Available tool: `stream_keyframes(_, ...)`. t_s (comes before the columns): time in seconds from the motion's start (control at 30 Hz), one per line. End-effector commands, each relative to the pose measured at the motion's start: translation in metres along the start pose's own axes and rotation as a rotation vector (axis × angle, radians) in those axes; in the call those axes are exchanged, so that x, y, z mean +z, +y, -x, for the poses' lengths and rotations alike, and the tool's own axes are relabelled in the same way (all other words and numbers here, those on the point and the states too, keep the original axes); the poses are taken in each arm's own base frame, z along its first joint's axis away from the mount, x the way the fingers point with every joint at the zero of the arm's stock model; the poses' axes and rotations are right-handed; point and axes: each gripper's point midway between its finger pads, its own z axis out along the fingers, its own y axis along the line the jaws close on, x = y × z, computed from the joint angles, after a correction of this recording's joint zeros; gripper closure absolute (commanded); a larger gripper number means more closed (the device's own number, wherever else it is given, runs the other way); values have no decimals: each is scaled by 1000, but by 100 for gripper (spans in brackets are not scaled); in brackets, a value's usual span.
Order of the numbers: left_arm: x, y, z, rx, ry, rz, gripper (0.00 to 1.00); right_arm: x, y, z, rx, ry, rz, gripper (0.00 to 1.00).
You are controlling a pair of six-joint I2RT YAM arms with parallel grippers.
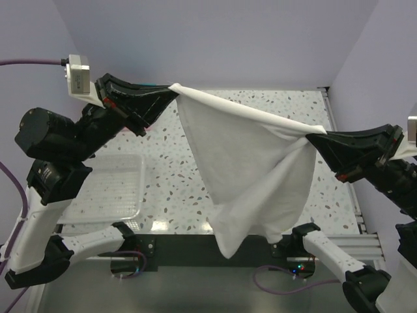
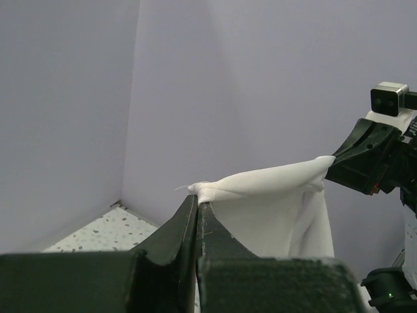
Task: Fold and stack the t-shirts
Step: Flatten the tshirt out
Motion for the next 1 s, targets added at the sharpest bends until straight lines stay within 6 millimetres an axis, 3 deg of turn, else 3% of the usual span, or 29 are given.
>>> stream_keyframes(0.0, 3, 20, 9, 6, -51, 104, 100, 10, -8, -13, 44, 54, -11, 100)
stream_keyframes(0.1, 11, 71, -26, -14, 2, 315, 100, 33, -38, -45, 88, 143, -77, 100)
stream_keyframes(0.13, 8, 98, -46, -20, 31, 435, 100, 48, -56, -72, 126, 215, -107, 100)
stream_keyframes(0.2, 9, 136, -86, -24, 101, 586, 100, 64, -80, -104, 147, 289, -152, 100)
stream_keyframes(0.23, -6, 169, -113, -21, 137, 752, 100, 80, -101, -142, 177, 373, -179, 100)
stream_keyframes(0.27, -10, 191, -142, -16, 191, 842, 100, 88, -113, -164, 188, 421, -188, 99)
stream_keyframes(0.3, -30, 218, -173, 3, 259, 967, 100, 93, -125, -204, 217, 505, -195, 99)
stream_keyframes(0.33, -38, 232, -193, -22, 288, 1020, 100, 99, -136, -225, 226, 545, -205, 99)
stream_keyframes(0.37, -44, 248, -222, -28, 354, 1060, 100, 114, -154, -259, 252, 605, -221, 99)
stream_keyframes(0.47, -87, 290, -289, -70, 498, 1210, 100, 123, -186, -346, 331, 783, -274, 93)
stream_keyframes(0.5, -101, 301, -300, -77, 526, 1257, 100, 124, -194, -364, 340, 825, -289, 81)
stream_keyframes(0.53, -117, 307, -317, -88, 556, 1303, 100, 124, -197, -377, 349, 857, -293, 56)
stream_keyframes(0.57, -128, 314, -330, -83, 587, 1347, 100, 121, -204, -397, 372, 913, -317, 21)
stream_keyframes(0.6, -143, 319, -337, -67, 606, 1400, 100, 119, -205, -403, 377, 936, -323, 1)
stream_keyframes(0.77, -177, 332, -352, -75, 639, 1517, 100, 93, -200, -409, 409, 936, -418, 1)
stream_keyframes(0.83, -185, 334, -352, -74, 641, 1536, 100, 71, -188, -405, 439, 912, -461, 1)
stream_keyframes(0.87, -186, 334, -350, -74, 637, 1537, 100, 50, -185, -420, 458, 946, -509, 1)
stream_keyframes(0.9, -189, 334, -353, -71, 644, 1537, 100, 41, -177, -405, 468, 887, -527, 1)
stream_keyframes(0.97, -191, 332, -353, -73, 641, 1528, 100, 18, -170, -412, 495, 881, -589, 1)
